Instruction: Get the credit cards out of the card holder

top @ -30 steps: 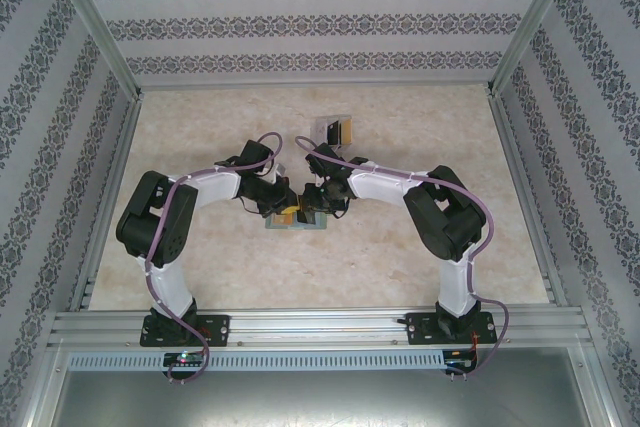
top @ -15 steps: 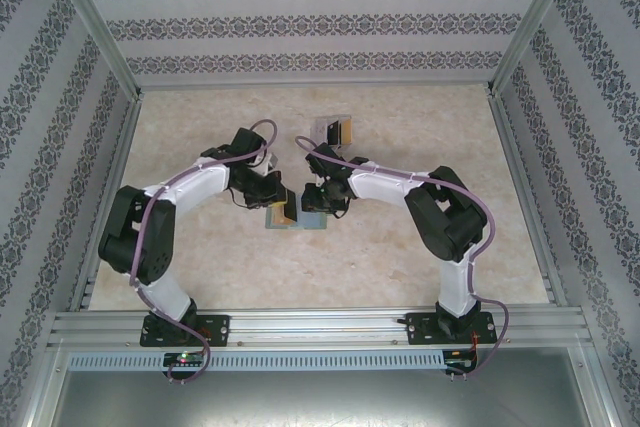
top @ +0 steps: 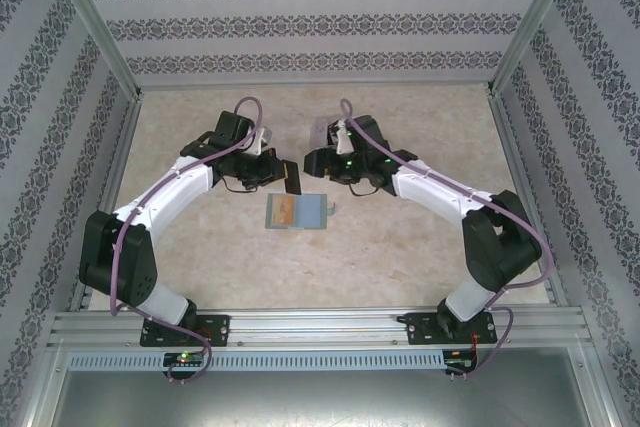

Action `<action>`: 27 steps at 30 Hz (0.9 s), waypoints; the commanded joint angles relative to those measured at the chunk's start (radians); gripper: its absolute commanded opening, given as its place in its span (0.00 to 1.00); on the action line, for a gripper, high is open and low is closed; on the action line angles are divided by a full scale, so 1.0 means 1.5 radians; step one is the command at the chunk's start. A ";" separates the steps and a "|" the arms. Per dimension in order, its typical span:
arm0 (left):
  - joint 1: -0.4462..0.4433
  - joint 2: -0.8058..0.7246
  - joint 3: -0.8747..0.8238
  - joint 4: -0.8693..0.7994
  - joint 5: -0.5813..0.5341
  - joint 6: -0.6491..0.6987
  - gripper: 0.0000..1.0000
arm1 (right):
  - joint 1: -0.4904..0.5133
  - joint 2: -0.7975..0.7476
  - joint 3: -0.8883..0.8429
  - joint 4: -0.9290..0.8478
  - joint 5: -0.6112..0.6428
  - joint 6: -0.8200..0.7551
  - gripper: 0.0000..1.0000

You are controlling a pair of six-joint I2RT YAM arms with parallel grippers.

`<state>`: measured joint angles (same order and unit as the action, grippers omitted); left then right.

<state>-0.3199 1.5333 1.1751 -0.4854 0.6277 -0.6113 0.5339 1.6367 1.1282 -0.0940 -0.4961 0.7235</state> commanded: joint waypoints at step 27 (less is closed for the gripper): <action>0.024 -0.016 -0.037 0.307 0.163 -0.215 0.00 | -0.091 -0.077 -0.156 0.525 -0.260 0.361 0.38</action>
<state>-0.2993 1.5314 1.1381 -0.0147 0.8719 -0.9440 0.4072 1.5558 0.9066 0.6048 -0.8665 1.2495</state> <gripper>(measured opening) 0.058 0.398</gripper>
